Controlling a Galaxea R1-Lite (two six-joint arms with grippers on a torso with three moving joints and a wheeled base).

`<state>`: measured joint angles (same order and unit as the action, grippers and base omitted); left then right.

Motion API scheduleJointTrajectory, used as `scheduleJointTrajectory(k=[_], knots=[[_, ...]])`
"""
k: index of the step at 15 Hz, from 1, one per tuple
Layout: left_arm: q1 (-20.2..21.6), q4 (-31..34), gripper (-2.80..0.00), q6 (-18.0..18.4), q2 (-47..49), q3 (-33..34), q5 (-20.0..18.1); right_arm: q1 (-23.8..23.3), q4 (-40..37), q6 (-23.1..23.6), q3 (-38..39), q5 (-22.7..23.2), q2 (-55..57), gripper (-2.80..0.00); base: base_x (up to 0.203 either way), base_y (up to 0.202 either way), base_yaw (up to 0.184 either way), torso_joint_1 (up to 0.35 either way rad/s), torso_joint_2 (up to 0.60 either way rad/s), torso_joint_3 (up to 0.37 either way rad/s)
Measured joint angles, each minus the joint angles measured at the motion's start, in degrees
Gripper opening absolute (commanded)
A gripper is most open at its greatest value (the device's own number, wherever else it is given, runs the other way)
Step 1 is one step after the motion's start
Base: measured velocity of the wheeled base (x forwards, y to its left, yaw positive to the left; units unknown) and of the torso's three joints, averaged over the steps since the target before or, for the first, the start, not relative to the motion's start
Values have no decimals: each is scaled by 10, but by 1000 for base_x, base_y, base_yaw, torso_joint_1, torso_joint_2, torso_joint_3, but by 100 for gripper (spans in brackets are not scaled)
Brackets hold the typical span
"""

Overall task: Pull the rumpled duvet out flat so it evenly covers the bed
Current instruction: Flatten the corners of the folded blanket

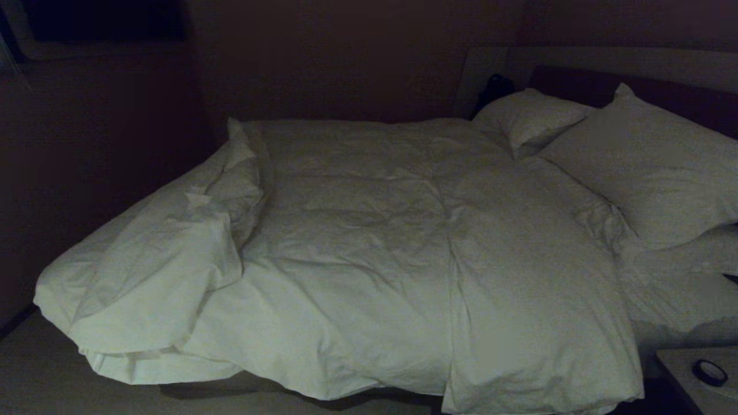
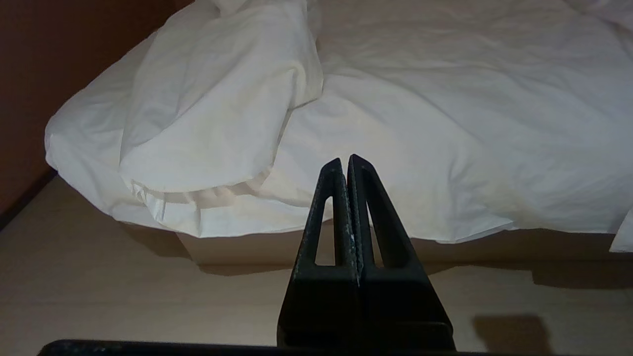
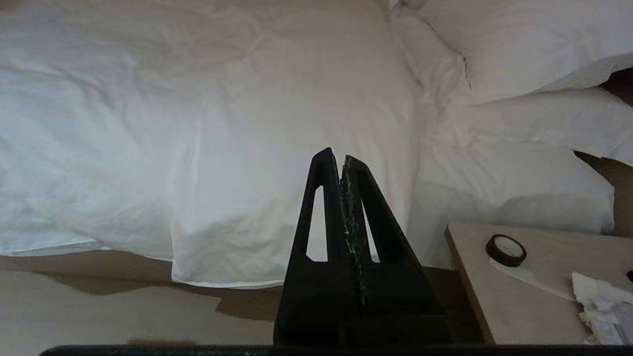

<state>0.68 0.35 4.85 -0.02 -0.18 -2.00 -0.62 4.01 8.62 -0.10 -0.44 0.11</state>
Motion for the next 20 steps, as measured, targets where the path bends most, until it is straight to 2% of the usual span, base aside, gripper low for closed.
scheduleJointTrajectory(k=[5,10,15,20], knots=[[0,0,-280,0,0,0,0,0,-5,5,0,17,0,-280,0,0,0,0,0,0],[0,-1,-280,-2,0,0,1,0,-6,9,-2,10,0,-280,0,0,0,0,0,0],[0,-1,-280,-2,0,0,0,0,-40,4,-101,0,30,-280,0,0,0,0,0,0],[0,-1,-280,-2,0,0,1,-2,-88,-34,-164,-4,181,-280,0,0,0,0,0,0]])
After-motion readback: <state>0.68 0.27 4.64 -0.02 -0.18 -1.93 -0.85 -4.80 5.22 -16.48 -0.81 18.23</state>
